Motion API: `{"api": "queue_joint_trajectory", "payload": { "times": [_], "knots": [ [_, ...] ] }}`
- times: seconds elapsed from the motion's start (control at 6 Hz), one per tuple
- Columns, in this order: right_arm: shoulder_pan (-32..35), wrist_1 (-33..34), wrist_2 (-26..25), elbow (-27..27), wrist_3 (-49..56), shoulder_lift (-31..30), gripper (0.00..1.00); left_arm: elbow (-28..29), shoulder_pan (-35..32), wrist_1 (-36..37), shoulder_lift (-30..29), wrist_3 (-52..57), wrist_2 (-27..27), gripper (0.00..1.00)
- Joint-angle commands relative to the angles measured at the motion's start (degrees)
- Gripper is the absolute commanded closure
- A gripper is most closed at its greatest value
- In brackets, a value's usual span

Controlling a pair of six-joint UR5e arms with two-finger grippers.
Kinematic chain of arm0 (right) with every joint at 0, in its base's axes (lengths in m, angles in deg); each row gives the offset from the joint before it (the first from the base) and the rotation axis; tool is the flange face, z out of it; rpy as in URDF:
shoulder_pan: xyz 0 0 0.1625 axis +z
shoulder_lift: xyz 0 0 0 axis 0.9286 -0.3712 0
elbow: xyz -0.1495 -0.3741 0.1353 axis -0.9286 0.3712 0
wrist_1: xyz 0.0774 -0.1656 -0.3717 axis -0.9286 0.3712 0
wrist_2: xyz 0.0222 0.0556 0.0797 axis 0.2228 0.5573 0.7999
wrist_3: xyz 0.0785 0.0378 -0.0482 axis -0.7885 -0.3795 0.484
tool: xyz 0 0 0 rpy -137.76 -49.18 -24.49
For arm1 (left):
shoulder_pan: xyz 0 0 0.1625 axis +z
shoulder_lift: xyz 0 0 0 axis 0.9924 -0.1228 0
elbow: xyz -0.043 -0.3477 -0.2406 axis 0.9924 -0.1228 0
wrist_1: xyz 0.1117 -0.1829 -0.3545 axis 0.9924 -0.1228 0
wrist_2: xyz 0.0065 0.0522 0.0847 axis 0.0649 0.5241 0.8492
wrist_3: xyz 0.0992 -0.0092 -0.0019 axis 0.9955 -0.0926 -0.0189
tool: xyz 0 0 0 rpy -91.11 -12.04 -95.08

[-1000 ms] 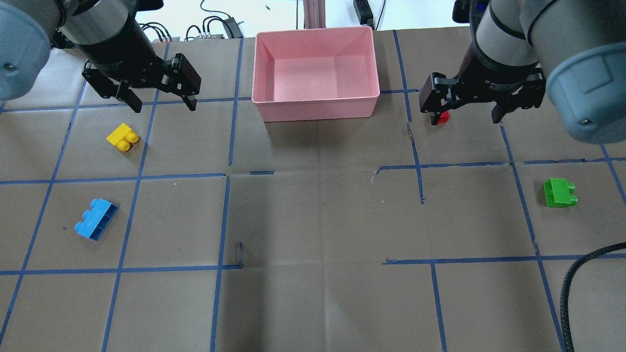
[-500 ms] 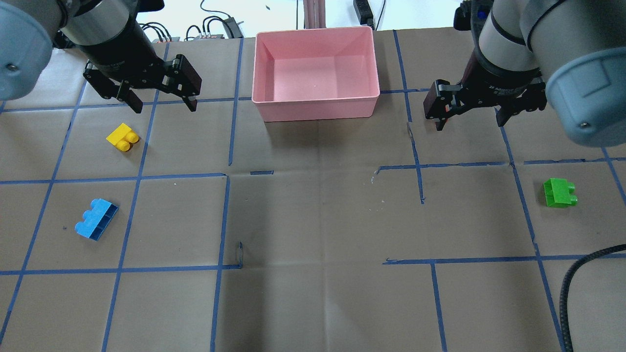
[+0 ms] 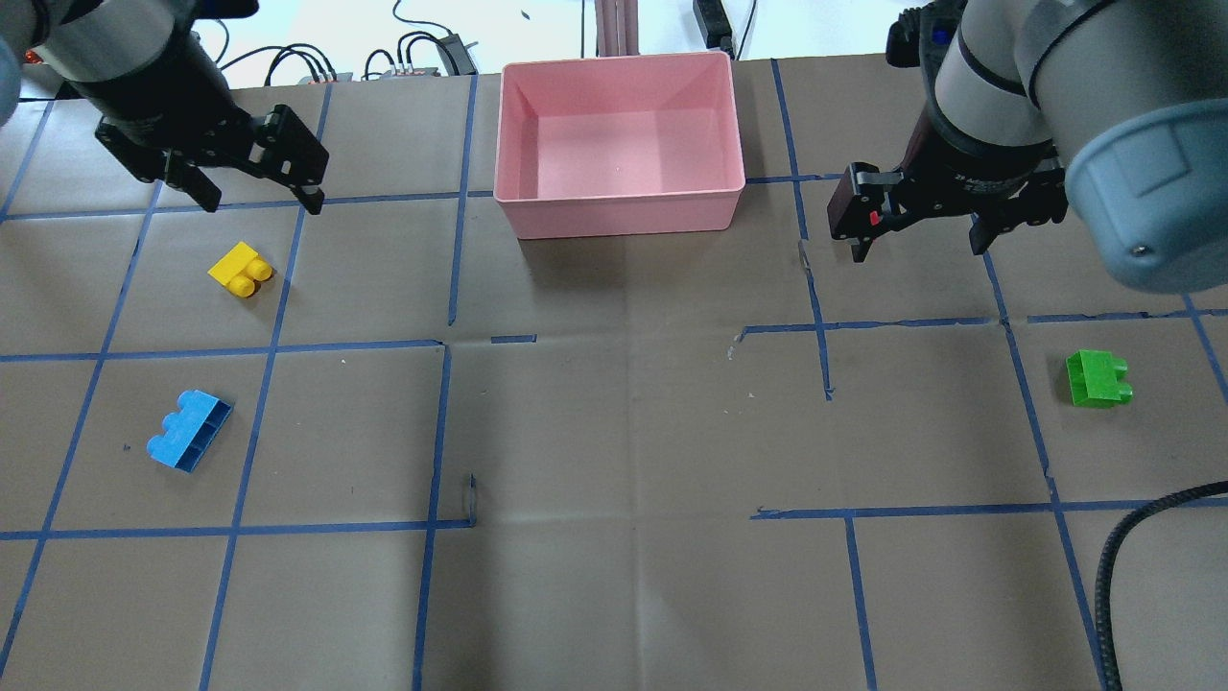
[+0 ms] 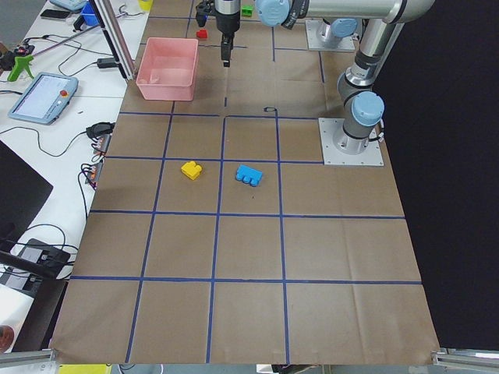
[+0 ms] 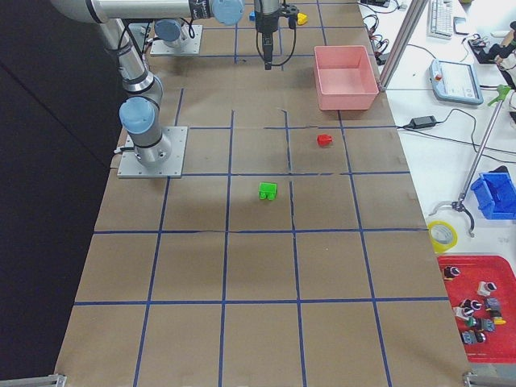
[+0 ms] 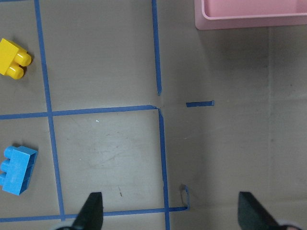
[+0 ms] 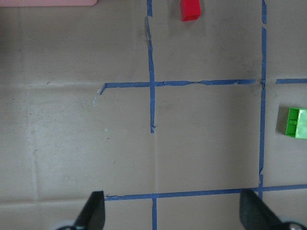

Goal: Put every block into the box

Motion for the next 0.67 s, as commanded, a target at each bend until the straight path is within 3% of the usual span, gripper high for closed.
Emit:
{"api": "queue_joint_trajectory", "payload": {
  "times": [0.0,0.33,0.5],
  "knots": [
    [0.18,0.03,0.36,-0.03,0.06,-0.03,0.0,-3.6,15.72,0.09,0.09,22.63,-0.27,0.01],
    [-0.08,-0.06,0.27,-0.03,0.32,-0.03,0.0,-8.09,26.57,5.35,-0.34,40.07,-0.36,0.01],
    [-0.43,-0.23,0.18,-0.03,0.58,0.06,0.0,-8.54,27.31,5.45,-1.04,42.25,-0.54,0.01]
  ]
}}
